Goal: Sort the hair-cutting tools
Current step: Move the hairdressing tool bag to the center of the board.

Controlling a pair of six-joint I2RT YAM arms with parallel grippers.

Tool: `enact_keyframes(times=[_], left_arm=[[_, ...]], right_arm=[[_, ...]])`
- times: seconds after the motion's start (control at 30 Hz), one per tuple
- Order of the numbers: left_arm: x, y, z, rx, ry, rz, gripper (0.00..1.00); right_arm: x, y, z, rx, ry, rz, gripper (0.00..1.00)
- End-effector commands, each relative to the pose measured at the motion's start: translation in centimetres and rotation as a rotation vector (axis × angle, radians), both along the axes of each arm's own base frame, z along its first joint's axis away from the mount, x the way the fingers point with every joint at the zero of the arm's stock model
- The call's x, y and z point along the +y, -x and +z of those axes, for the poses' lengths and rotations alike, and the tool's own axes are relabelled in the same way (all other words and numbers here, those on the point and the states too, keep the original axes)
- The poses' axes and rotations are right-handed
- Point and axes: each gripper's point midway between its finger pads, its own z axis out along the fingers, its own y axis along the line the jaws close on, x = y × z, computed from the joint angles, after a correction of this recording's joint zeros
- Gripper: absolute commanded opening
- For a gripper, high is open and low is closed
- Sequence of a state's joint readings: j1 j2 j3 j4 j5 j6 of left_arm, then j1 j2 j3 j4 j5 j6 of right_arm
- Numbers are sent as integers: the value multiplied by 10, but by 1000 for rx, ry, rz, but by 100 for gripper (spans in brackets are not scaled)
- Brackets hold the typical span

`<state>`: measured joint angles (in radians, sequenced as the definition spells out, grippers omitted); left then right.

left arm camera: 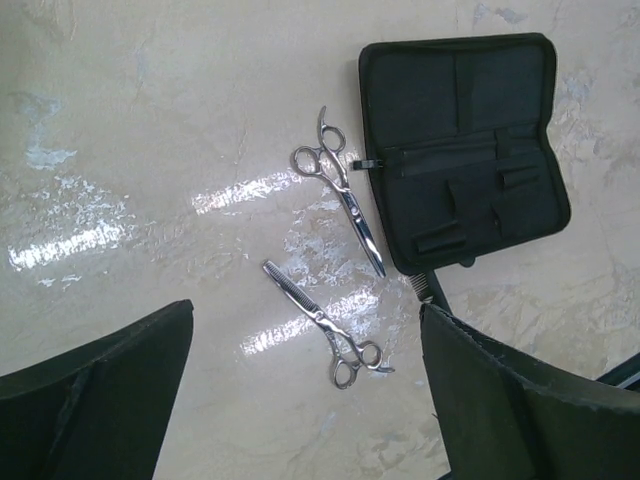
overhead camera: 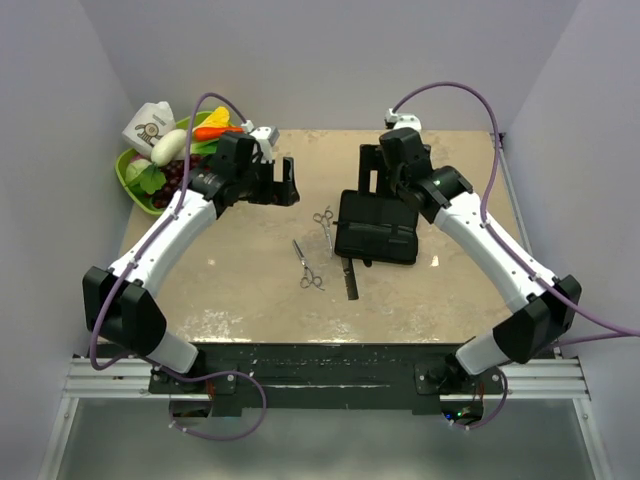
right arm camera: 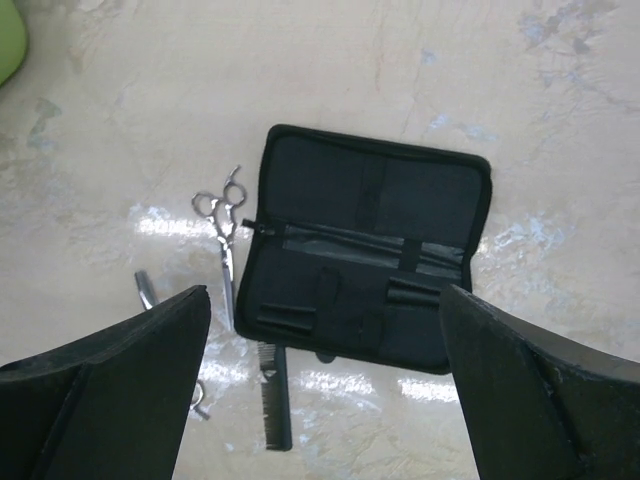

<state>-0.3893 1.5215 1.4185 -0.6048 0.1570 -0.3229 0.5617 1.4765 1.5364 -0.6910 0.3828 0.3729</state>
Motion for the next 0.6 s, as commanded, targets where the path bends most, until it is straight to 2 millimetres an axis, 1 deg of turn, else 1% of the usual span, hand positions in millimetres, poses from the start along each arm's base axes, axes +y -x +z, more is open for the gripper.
enact_keyframes(times=[0.0, 0.03, 0.07, 0.1, 0.13, 0.17, 0.3, 0.33, 0.37, 0.4, 0.43, 0.47, 0.5, 0.53, 0.57], left_arm=[[-10, -10, 19, -54, 50, -21, 99], [-11, -9, 17, -49, 51, -26, 99], [-11, -10, 18, -50, 52, -30, 99], [-12, -10, 17, -47, 51, -32, 99], [-12, -9, 17, -47, 52, -35, 99], [-12, -9, 17, -51, 54, -36, 99], [-14, -4, 12, -38, 61, -57, 99], [-14, -3, 11, -36, 64, -58, 99], [-15, -2, 12, -44, 70, -60, 99], [-15, 0, 7, -34, 72, -63, 99], [-19, 2, 9, -31, 94, -77, 99], [-22, 3, 9, -32, 108, -85, 99], [-22, 4, 7, -27, 113, -87, 99], [-25, 6, 7, -22, 130, -91, 99], [-27, 7, 7, -21, 138, -96, 99]], right_arm=[[-33, -17, -2, 13, 70, -112, 99], [-37, -21, -11, 34, 23, -131, 99], [-61, -28, -25, 72, -14, -193, 99], [-67, -32, -41, 118, -36, -213, 98], [-70, -34, -50, 145, -68, -212, 98], [-81, -39, -59, 154, -67, -243, 98], [-92, -49, -72, 133, -37, -264, 98], [-92, -55, -71, 104, -31, -250, 98], [-92, -54, -81, 114, -25, -243, 99], [-93, -54, -86, 115, -29, -239, 99], [-93, -60, -84, 84, -47, -233, 99], [-90, -56, -99, 112, -63, -207, 99], [-93, -57, -104, 112, -72, -215, 99], [-99, -61, -104, 86, -91, -239, 99], [-105, -57, -116, 104, -87, -256, 99]])
